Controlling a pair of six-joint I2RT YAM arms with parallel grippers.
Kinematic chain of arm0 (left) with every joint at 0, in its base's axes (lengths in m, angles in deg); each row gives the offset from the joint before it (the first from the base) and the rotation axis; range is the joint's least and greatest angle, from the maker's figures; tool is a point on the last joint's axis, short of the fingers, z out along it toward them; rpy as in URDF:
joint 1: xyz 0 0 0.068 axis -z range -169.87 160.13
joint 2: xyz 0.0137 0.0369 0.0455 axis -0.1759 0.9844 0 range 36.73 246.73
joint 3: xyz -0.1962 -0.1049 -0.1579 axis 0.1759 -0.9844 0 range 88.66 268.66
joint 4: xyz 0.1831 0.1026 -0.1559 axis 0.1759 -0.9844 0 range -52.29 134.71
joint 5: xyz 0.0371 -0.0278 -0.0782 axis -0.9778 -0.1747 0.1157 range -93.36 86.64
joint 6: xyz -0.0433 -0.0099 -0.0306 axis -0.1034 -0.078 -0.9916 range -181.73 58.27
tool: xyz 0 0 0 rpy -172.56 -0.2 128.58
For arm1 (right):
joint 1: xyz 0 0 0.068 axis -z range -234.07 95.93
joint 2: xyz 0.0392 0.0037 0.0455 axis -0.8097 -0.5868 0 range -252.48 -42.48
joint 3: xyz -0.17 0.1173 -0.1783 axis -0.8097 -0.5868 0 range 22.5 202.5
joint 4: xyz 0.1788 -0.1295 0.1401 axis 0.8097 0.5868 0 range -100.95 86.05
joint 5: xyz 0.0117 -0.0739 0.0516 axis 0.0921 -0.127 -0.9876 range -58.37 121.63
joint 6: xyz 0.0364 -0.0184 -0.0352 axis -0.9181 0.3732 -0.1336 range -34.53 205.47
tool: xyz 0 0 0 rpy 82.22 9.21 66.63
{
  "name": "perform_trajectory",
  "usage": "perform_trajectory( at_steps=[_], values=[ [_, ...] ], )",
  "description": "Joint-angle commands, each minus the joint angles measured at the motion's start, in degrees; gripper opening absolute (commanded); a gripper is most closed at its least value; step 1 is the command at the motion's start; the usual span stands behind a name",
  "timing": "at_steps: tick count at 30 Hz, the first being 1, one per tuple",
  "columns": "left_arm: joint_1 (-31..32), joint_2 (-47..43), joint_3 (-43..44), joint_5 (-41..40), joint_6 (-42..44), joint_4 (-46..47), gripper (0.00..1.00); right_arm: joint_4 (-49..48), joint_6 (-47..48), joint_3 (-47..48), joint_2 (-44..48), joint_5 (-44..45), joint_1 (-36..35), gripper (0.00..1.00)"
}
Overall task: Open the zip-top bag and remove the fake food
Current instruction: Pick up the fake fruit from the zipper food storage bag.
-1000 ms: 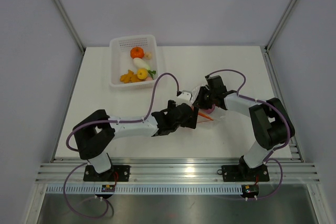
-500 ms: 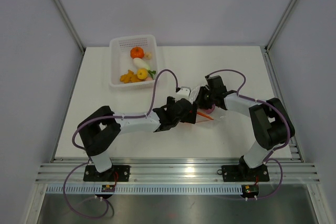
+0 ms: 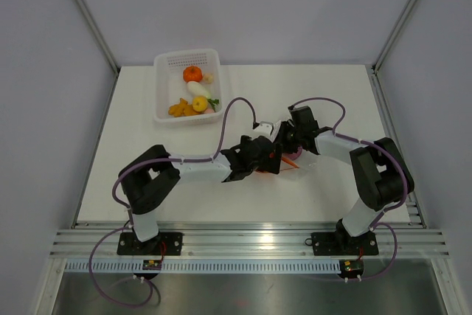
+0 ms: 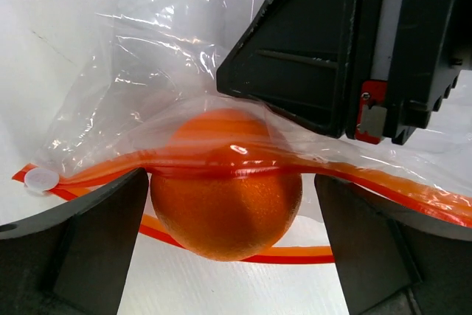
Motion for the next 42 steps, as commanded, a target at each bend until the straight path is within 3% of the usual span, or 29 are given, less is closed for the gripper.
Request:
perform_trajectory(
  at_steps=[1, 5, 11, 16, 31, 38, 42],
  values=[
    [-0.2, 1.5, 2.6, 1.7, 0.4, 3.3, 0.98, -1.2, -0.3, 0.5, 0.4, -1.3, -0.5, 0.21],
    [-0.2, 1.8, 2.4, 2.2, -0.3, 3.0, 0.92, -1.0, -0.3, 0.5, 0.3, -1.2, -0.4, 0.21],
    [-0.2, 0.6, 1.6, 2.5, -0.3, 2.9, 0.69, -0.6, -0.1, 1.0, -0.1, -0.1, -0.4, 0.2],
    [-0.2, -1.0, 1.0, 4.4, -0.1, 3.2, 0.55, 0.2, -0.2, 1.6, -0.7, 1.2, 0.2, 0.1],
    [-3.0, -9.6, -0.6, 8.1, -0.4, -1.8, 0.56, -0.7, -3.7, -1.5, 2.0, 5.9, 6.9, 0.03],
    [-15.0, -16.1, -6.4, 15.2, -4.8, 0.8, 0.55, -2.4, -4.3, -3.8, 4.8, 7.3, 7.0, 0.05],
    [-18.3, -19.0, -5.5, 11.6, -5.6, -0.2, 0.55, -2.3, -4.2, -3.5, 4.0, 6.1, 6.9, 0.05]
  ],
)
